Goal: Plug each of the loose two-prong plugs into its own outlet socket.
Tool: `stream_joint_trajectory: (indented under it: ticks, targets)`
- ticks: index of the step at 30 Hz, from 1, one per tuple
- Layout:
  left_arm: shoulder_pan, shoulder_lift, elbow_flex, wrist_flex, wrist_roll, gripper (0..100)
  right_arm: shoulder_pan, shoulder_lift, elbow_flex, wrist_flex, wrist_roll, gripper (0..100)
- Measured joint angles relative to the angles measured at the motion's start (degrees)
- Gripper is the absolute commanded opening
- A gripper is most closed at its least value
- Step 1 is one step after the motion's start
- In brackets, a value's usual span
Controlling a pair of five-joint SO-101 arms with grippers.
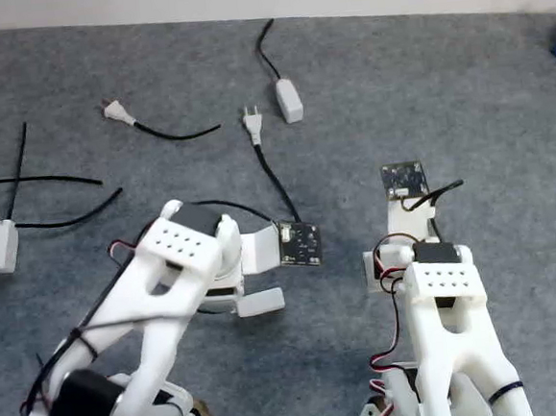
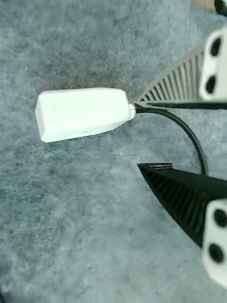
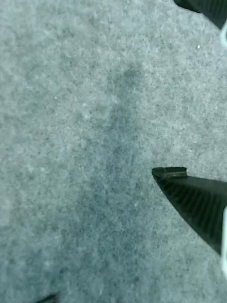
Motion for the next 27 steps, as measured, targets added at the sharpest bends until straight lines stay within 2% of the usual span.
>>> stream_joint_trajectory:
  ticks: [5, 11, 22, 27]
  targets:
    - [2.8, -4.4, 0.0, 2.6, 3.3, 19, 0.0, 0.0, 0.0, 0.0, 0.0, 47.5]
    - [7.5, -5.0, 2.6, 1.1, 8.2, 19, 0.0, 0.0, 0.0, 0.0, 0.0, 47.5]
    - [7.6, -5.0, 3.6, -4.4, 9.8, 19, 0.0, 0.0, 0.0, 0.0, 0.0, 47.5]
    - [7.6, -1.1, 3.6, -6.3, 9.8, 19, 0.0, 0.0, 0.0, 0.0, 0.0, 47.5]
